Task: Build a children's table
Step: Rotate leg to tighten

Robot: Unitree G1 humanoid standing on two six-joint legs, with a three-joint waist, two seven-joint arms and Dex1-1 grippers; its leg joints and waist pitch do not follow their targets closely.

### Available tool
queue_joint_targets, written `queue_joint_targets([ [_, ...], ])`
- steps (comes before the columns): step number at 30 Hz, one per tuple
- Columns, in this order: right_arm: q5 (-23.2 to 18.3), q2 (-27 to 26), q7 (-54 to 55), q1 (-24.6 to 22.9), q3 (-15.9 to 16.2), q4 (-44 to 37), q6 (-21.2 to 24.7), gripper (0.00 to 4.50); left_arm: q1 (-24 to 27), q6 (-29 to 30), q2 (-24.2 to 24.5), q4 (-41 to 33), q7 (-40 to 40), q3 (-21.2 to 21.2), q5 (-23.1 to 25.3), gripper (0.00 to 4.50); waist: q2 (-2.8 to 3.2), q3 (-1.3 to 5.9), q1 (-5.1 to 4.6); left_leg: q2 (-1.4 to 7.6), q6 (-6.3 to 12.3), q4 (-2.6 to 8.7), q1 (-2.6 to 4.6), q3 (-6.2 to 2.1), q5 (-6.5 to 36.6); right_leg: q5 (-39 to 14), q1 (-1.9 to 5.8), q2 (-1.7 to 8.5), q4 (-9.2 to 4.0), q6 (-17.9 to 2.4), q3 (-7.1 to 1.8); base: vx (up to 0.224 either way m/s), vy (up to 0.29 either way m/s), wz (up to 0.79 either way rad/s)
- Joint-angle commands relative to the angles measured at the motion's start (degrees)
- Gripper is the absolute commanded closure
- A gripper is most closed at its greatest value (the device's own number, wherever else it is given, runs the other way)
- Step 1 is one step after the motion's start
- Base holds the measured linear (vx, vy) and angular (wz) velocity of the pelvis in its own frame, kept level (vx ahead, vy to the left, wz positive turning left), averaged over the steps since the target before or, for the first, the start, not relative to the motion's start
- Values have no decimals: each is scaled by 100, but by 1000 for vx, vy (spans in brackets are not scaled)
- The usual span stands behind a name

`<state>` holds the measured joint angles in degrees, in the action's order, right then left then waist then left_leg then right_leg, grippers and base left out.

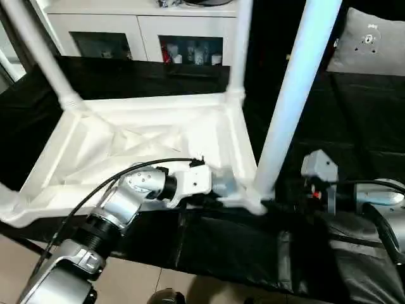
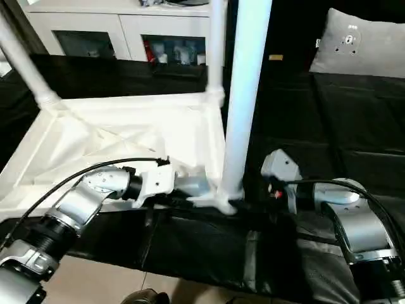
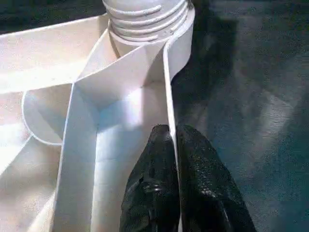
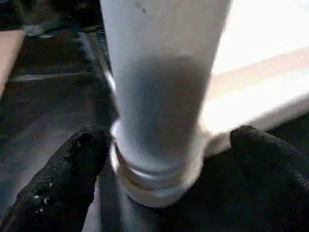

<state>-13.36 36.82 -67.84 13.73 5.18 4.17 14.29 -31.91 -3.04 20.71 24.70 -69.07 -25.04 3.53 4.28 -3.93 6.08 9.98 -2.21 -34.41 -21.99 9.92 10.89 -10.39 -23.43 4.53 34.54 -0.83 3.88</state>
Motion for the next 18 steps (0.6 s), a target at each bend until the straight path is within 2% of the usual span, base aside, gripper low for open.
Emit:
queue_joint_targets([
  [1,-90,24,-177,3,100,-137,19,33,-32,-176,87,22,-332,-292,106,450,-135,372,-4,344,631,392,72,-94,892,-1225,298,422,-405,-1294,-270,0,0,0],
  [6,-160,-46,-339,36,196,-27,22,77,-42,-302,72,72,-507,-326,76,450,-142,386,35,337,649,376,66,-89,768,-1020,303,425,-381,-1337,-269,0,0,0],
  [7,-157,-58,-366,45,222,20,11,87,-45,-307,60,72,-526,-330,67,450,-128,383,40,336,653,373,63,-91,748,-995,301,427,-376,-1341,-269,0,0,0],
  [12,-203,-71,-439,63,288,92,49,122,-60,-326,49,91,-567,-349,46,450,-145,385,37,338,668,372,60,-92,717,-942,306,422,-370,-1367,-263,0,0,0],
  [13,-229,-79,-457,66,291,100,71,140,-63,-333,51,99,-572,-348,41,450,-146,385,40,334,675,371,59,-92,717,-957,309,422,-369,-1359,-263,0,0,0],
  [18,-287,-116,-499,69,281,119,58,168,-49,-333,49,119,-598,-321,43,450,-152,379,41,331,670,372,57,-90,742,-1104,308,425,-386,-1319,-261,0,0,0],
])
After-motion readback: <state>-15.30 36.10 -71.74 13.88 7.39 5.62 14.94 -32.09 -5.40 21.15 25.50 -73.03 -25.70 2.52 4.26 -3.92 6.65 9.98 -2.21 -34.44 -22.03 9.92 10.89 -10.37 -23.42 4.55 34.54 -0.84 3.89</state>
